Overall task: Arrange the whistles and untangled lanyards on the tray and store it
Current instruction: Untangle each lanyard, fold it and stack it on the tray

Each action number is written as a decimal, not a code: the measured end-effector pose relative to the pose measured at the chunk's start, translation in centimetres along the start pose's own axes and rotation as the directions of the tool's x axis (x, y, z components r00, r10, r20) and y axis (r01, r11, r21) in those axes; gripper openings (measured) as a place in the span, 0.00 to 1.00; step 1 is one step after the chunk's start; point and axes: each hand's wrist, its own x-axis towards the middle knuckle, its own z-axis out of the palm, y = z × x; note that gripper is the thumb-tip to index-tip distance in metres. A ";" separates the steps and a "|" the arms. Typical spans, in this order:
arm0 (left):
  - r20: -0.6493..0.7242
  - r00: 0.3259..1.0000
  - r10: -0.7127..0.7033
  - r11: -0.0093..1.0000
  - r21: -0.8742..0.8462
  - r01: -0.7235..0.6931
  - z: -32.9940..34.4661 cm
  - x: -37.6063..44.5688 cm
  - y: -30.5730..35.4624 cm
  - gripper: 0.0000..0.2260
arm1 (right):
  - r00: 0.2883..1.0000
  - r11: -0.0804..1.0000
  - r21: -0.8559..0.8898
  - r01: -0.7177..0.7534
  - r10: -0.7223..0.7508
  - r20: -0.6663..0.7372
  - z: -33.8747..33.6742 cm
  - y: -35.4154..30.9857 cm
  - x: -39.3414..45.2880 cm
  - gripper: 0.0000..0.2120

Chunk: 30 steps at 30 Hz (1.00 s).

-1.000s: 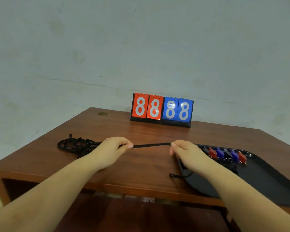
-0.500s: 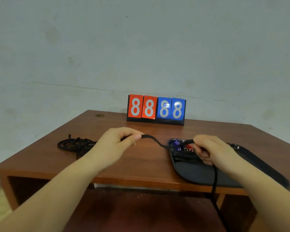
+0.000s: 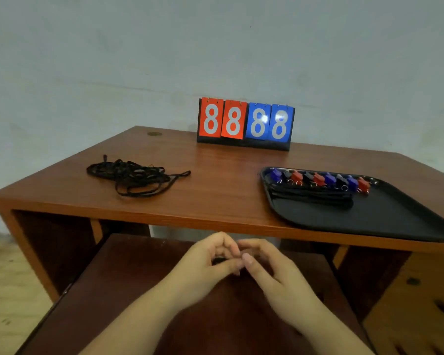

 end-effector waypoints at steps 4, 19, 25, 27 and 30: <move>0.017 0.997 -0.070 0.996 -0.058 0.071 0.0 -0.2 -1.2 0.05 | 0.997 0.971 0.231 -0.062 0.069 -0.021 0.9 0.5 -0.1 0.05; -0.155 0.960 -0.235 0.943 -0.276 0.186 1.0 -0.9 -0.2 0.12 | 0.982 0.966 0.217 -0.144 0.167 -0.090 -0.3 1.2 -0.9 0.04; -0.051 0.921 -0.386 0.662 -0.710 0.238 2.4 -1.1 0.6 0.14 | 0.975 0.958 0.267 -0.109 0.155 -0.161 -0.1 0.5 -1.5 0.04; -0.016 0.918 -0.396 0.600 -0.761 0.246 2.5 -1.1 0.6 0.10 | 0.975 0.955 0.281 -0.092 0.144 -0.167 0.2 0.3 -1.6 0.04; 0.013 0.923 -0.385 0.576 -0.778 0.251 2.6 -1.1 0.7 0.08 | 0.979 0.949 0.302 -0.095 0.144 -0.143 0.3 0.2 -1.6 0.05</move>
